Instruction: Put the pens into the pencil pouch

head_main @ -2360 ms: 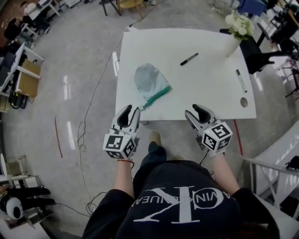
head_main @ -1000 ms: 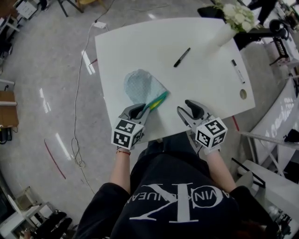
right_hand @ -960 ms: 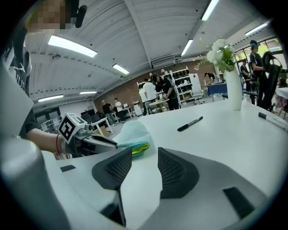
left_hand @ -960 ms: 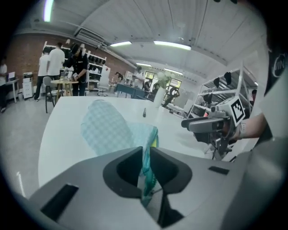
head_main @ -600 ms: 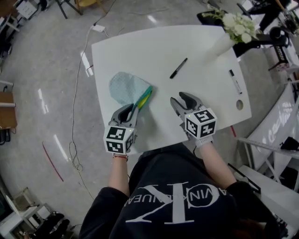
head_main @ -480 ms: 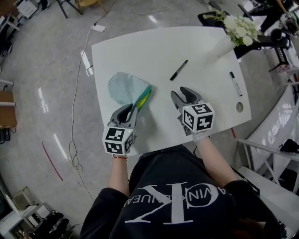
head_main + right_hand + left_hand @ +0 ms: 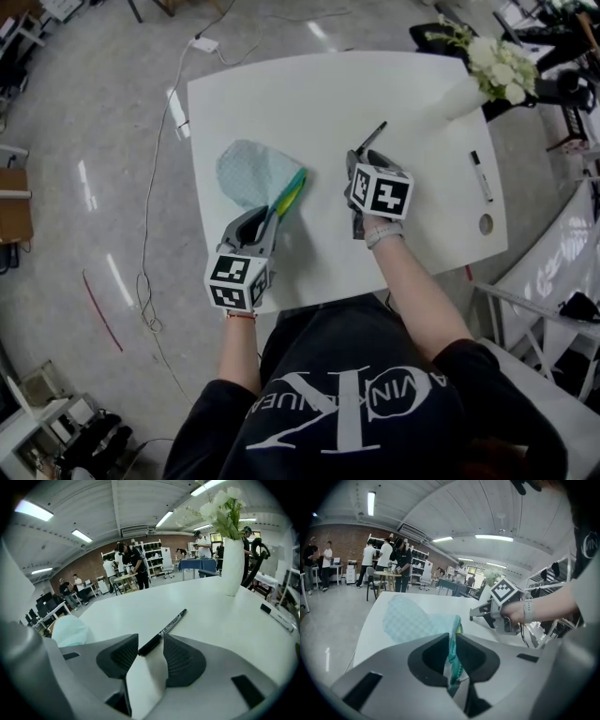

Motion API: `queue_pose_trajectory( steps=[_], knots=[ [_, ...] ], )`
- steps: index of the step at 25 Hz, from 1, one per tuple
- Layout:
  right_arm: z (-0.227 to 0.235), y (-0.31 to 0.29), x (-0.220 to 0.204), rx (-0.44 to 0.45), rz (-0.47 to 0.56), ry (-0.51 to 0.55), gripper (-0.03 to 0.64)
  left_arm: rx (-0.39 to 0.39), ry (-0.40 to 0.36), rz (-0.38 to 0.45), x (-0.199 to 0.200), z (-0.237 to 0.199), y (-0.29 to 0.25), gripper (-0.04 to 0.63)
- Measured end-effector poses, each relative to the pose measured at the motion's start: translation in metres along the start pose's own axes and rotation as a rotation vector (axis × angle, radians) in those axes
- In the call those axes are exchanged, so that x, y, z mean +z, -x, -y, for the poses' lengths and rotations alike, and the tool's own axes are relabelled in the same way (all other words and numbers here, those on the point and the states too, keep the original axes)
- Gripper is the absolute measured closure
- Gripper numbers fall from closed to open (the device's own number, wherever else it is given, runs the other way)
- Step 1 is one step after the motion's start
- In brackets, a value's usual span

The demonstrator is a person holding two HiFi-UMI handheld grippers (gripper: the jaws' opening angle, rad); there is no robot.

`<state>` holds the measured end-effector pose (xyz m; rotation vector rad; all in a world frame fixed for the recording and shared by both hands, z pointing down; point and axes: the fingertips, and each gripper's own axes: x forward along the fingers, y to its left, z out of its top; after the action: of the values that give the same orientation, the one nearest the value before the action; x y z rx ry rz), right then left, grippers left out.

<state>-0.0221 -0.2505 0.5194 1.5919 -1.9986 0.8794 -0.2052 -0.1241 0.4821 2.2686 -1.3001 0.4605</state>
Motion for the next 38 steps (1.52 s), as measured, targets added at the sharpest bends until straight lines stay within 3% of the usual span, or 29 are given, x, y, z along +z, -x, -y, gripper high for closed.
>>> queue_pose_trajectory(
  steps=[6, 9, 14, 17, 25, 30, 38],
  knots=[
    [0.008, -0.015, -0.005, -0.034, -0.047, 0.008, 0.439, 0.012, 0.0, -0.006, -0.002, 0.001, 0.0, 0.548],
    [0.009, -0.013, -0.008, -0.044, -0.057, 0.065, 0.482, 0.016, 0.005, -0.009, -0.004, 0.001, 0.002, 0.547],
    [0.012, -0.01, -0.01, 0.003, -0.065, 0.144, 0.55, 0.016, 0.011, -0.01, -0.005, 0.004, 0.001, 0.546],
    [0.01, -0.01, -0.016, 0.048, -0.076, 0.204, 0.557, 0.013, 0.008, -0.009, -0.004, 0.007, 0.001, 0.546],
    [-0.001, 0.022, -0.024, 0.197, -0.035, 0.193, 0.558, 0.019, 0.068, 0.027, 0.002, 0.006, 0.001, 0.546],
    [-0.023, 0.058, -0.035, 0.377, -0.046, 0.162, 0.558, 0.034, 0.066, 0.04, 0.006, 0.004, -0.002, 0.546],
    [-0.074, 0.115, -0.071, 0.634, -0.142, 0.355, 0.558, 0.054, 0.045, 0.048, 0.012, 0.004, -0.002, 0.548]
  ],
)
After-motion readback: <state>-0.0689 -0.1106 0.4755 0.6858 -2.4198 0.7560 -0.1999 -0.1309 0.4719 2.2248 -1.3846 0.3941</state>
